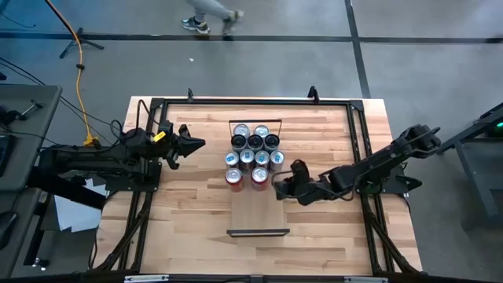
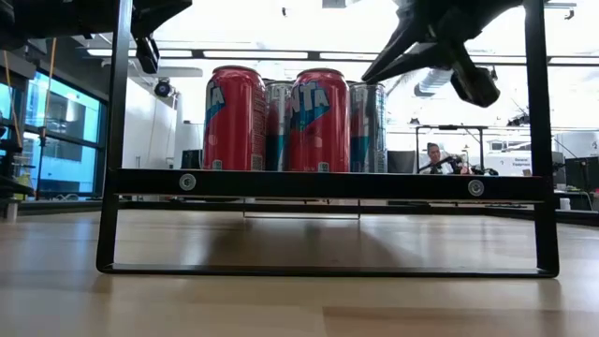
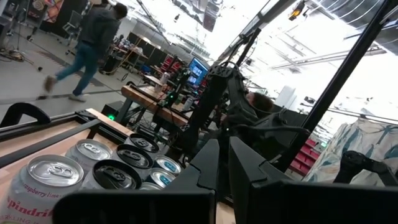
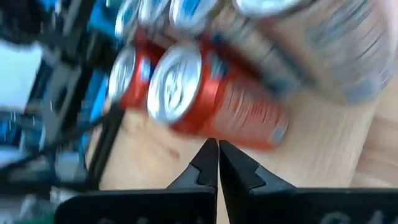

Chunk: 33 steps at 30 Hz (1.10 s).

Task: Place canned beverage on shelf
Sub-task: Put the red soda can on the shelf aligned with the other red soda can

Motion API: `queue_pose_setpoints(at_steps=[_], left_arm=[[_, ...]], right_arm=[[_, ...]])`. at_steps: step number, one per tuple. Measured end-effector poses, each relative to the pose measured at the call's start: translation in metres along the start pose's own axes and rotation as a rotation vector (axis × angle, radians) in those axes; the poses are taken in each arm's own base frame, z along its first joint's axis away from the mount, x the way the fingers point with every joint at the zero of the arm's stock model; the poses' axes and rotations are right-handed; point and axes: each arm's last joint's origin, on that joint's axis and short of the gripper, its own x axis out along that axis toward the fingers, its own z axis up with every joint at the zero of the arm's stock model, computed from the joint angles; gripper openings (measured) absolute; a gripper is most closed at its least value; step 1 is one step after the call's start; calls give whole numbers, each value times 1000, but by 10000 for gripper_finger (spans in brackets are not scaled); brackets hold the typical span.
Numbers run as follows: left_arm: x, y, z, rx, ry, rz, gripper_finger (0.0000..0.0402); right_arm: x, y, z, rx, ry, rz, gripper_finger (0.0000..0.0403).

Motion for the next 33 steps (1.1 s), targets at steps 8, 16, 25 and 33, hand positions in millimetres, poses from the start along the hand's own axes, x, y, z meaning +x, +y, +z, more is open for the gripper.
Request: queue_pose_setpoints(at_steps=[8, 16, 25, 33], left_arm=[[0, 0, 0, 0, 0, 0, 1], [0, 0, 0, 0, 0, 0, 1], [0, 0, 0, 0, 1, 0, 0], [0, 0, 0, -1, 0, -1, 0]], right_arm=[[11, -4, 6, 104, -131, -36, 0], [22, -11, -2, 129, -140, -74, 0], [32, -16, -2, 145, -163, -103, 0], [33, -14, -2, 135, -142, -86, 0]])
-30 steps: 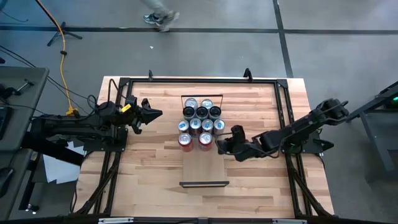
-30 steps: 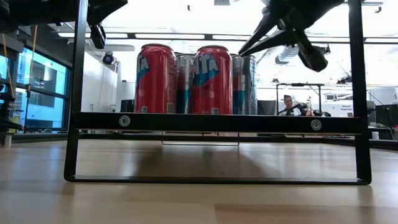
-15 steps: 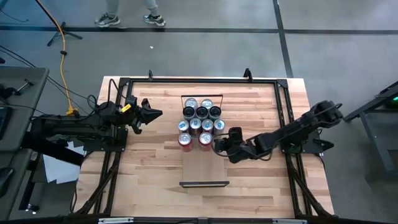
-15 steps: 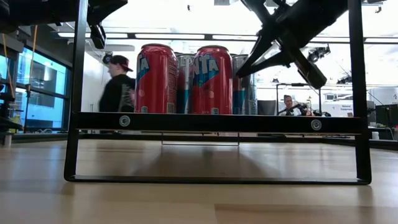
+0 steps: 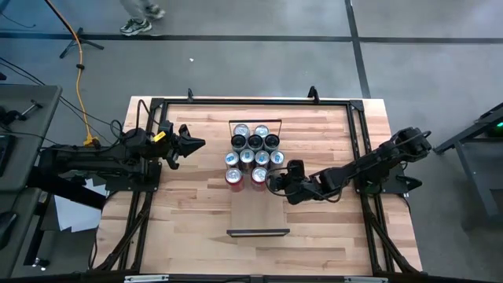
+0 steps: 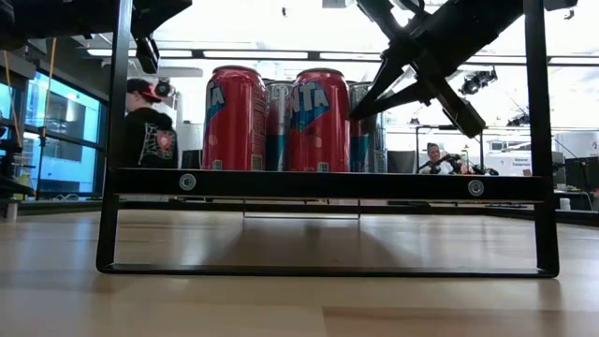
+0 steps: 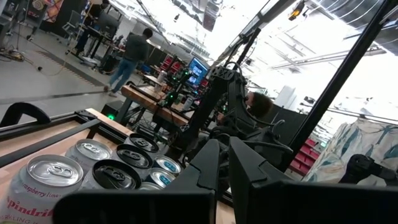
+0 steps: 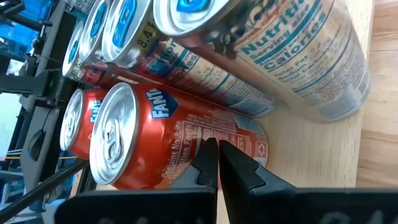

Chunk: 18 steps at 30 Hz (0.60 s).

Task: Place canned beverage on shelf
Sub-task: Put the red soda can on the shelf aligned with the other red soda can

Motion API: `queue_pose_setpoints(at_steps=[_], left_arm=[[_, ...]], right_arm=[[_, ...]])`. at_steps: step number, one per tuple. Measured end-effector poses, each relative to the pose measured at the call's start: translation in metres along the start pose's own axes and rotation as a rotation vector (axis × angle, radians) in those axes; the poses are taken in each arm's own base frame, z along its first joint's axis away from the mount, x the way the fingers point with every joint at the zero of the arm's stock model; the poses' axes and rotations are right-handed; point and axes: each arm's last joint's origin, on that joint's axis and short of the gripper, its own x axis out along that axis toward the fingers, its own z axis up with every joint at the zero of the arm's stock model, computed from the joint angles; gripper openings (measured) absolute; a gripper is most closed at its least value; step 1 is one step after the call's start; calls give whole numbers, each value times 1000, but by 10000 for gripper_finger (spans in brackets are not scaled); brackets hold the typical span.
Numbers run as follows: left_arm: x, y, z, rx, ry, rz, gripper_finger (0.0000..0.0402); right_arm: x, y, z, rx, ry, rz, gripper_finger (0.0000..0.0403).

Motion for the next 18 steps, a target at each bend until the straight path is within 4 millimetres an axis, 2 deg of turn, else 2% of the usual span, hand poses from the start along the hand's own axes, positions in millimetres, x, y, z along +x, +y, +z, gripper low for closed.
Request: queue_pose_setpoints(at_steps=[18], left_arm=[[0, 0, 0, 1, 0, 1, 1]], right_arm=[[1, 5, 1, -45, 31, 41, 0]])
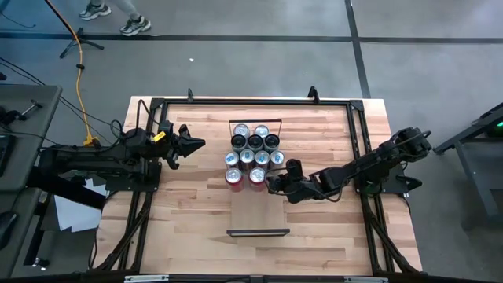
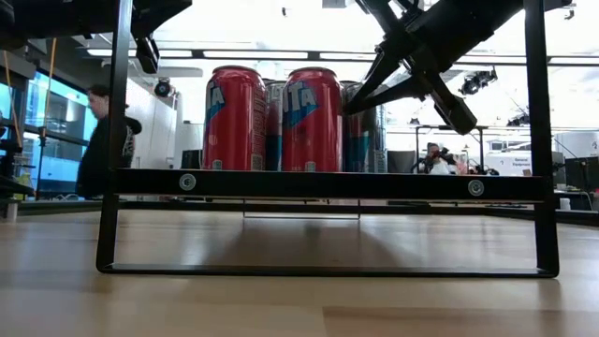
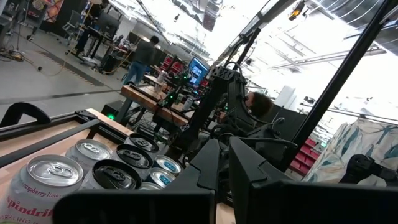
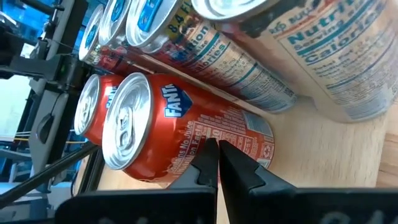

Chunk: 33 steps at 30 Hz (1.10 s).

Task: Place canned beverage on shelf
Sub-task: Put the red soda can on the shelf aligned with the other red soda can

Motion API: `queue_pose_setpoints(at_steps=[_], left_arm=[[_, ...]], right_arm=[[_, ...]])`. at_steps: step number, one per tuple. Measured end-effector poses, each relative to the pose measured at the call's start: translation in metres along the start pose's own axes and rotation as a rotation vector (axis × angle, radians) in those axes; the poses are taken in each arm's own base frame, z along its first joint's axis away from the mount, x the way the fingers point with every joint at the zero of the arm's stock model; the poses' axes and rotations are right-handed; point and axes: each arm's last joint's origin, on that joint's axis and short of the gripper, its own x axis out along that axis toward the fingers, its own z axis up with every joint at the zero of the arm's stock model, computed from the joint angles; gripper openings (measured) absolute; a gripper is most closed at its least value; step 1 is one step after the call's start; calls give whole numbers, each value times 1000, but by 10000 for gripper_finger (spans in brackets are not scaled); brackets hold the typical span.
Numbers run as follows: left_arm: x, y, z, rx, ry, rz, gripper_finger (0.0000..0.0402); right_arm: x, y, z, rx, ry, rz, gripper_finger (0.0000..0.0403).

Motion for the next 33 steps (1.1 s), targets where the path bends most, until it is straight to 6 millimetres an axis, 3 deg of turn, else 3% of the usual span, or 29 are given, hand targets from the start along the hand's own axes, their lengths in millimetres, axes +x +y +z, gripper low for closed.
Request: queue_pose_setpoints(at_steps=[17, 33], left_arm=[[0, 0, 0, 0, 0, 0, 0], [0, 0, 0, -1, 1, 6, 0]], right_arm=[[1, 1, -2, -29, 45, 13, 0], [19, 3, -11, 9, 51, 83, 0]])
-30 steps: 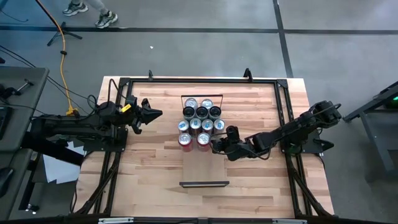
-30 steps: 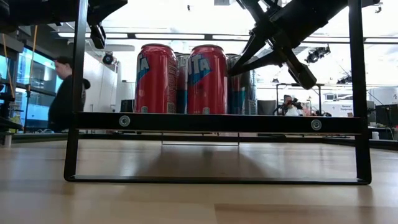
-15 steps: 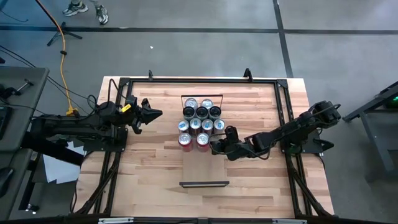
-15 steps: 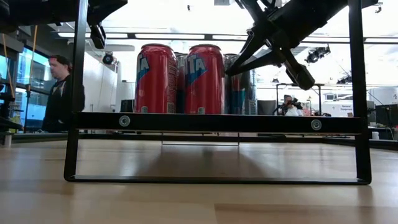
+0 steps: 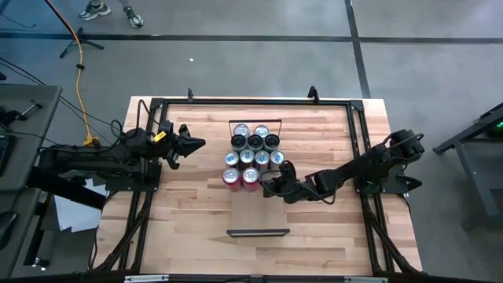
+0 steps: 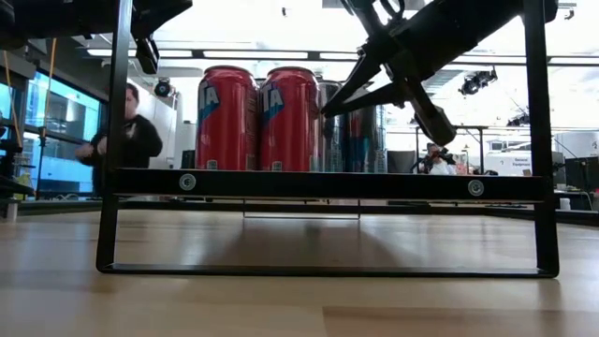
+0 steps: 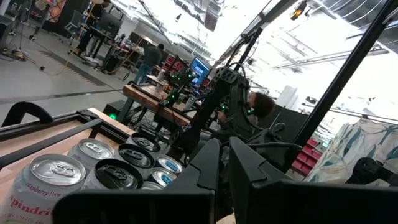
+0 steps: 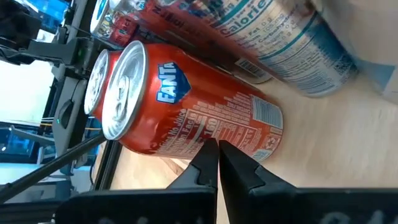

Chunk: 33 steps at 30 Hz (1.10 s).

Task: Place canned beverage on shelf
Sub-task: Put the red soda can on the shelf aligned with the other red soda can, then adjust the red soda can on the shelf

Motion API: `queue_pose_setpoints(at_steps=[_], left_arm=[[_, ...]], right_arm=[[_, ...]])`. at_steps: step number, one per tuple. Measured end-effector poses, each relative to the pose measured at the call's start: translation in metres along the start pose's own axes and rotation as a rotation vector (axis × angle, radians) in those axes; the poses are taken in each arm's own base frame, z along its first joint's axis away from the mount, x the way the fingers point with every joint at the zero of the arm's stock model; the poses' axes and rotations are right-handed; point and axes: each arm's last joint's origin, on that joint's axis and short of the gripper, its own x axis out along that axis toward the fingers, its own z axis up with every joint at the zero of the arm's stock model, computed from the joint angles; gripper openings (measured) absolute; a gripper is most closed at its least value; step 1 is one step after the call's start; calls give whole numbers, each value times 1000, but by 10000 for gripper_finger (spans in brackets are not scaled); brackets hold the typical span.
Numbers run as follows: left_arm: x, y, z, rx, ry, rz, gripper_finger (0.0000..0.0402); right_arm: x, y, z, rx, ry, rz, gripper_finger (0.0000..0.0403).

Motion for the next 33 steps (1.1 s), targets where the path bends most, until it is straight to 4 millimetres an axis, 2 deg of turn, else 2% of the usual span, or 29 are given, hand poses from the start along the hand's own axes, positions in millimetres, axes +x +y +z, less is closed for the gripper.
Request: queue_pose_setpoints(at_steps=[5, 11, 24, 27, 33], left_arm=[[0, 0, 0, 0, 1, 0, 0], [0, -1, 0, 8, 14, -23, 0], [-7, -5, 4, 29, 5, -87, 0], [-7, -1, -5, 16, 99, -42, 0], [-11, 7, -42, -85, 451, 95, 0]], right_arm=[[-3, 2, 2, -21, 2, 8, 0], [-18, 7, 11, -81, 23, 7, 0], [-97, 22, 64, -353, 4, 49, 0], [-113, 22, 74, -392, -1, 59, 0], [-130, 18, 85, -420, -17, 54, 0]])
